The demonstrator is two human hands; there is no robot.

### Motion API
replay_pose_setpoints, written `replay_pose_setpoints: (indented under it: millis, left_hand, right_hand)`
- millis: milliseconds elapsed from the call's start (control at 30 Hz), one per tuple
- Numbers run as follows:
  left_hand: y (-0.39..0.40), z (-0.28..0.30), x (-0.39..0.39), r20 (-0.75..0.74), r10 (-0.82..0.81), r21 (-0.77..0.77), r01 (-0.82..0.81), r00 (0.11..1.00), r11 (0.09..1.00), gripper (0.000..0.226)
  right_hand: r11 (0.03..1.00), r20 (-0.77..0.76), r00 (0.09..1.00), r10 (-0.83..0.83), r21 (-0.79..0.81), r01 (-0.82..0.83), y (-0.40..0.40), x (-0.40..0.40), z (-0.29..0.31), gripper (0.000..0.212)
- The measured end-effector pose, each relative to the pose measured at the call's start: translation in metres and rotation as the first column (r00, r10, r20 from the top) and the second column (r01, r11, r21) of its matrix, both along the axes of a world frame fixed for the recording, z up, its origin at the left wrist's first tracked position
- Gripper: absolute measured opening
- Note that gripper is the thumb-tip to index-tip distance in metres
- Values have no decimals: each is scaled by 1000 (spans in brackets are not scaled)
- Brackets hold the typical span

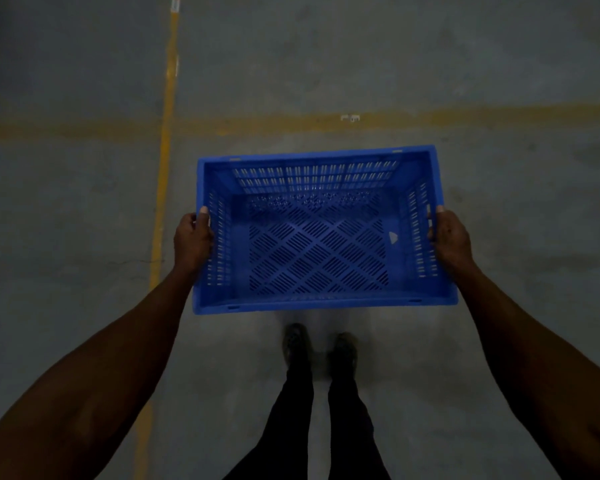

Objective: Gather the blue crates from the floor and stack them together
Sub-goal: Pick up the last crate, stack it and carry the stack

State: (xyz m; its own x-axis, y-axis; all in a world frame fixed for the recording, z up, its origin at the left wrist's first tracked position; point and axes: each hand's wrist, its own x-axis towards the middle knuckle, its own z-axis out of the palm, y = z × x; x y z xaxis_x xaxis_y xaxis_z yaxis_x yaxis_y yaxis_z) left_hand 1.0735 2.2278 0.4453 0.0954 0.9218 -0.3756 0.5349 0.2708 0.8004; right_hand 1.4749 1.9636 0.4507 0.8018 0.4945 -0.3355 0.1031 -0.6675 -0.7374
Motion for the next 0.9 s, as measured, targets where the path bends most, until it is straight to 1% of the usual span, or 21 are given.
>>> replay_pose_setpoints:
  millis: [67, 133, 200, 267, 367, 467, 500, 567, 633, 700, 767, 833, 900]
  left_hand:
    - [-4, 5, -1, -77, -18, 73, 24, 997, 997, 45]
    - [-14, 11, -4, -141, -49, 110, 65, 989, 992, 43]
    - [-30, 10, -12, -198, -105, 108, 128, 975, 986, 44]
    - [-51, 6, -26, -226, -161, 75, 182, 961, 980, 47]
    - [-71, 0, -43, -210, -154, 12, 160, 965, 987, 61]
    - [-67, -7, -57, -160, -119, -92, 106, 980, 990, 84]
    - [-60, -17, -63, -137, -101, -115, 85, 985, 990, 89]
    - [-50, -31, -69, -112, -87, -133, 72, 990, 989, 87]
    - [-58, -20, -62, -94, -97, -125, 85, 991, 989, 81]
    - [-71, -4, -54, -62, -78, -120, 71, 995, 990, 78]
    - [-72, -6, -57, -23, -85, -150, 80, 996, 985, 79]
    - [-65, -20, -64, 1, -77, -172, 76, 997, 982, 85]
    - [-70, -17, -62, -17, -71, -143, 68, 997, 987, 84]
  right_hand:
    - [1000, 21, 1000, 17, -4, -17, -2, 2, -3, 52]
    - [1000, 38, 999, 27, -10, -27, -4, 3, -5, 45]
    - [1000, 40, 999, 26, -6, -26, -4, 4, -5, 40]
    - [999, 25, 999, 41, 8, -42, -2, 5, -4, 43]
    - [997, -13, 997, 71, 31, -71, -2, 9, -2, 53]
    - [989, -71, 987, 144, 28, -142, -16, 6, 5, 46]
    - [984, -68, 982, 177, 23, -176, -23, 3, 6, 44]
    - [970, -33, 970, 242, 30, -241, -37, -3, 8, 43]
    - [960, 1, 962, 274, 60, -273, -45, -7, 3, 46]
    - [960, 39, 961, 273, 43, -275, -45, -10, -2, 51]
    - [966, 59, 965, 254, 32, -257, -43, -8, -5, 55]
    - [965, 80, 963, 256, 39, -260, -40, -6, -6, 52]
    - [965, 93, 964, 251, 49, -256, -34, -6, -3, 50]
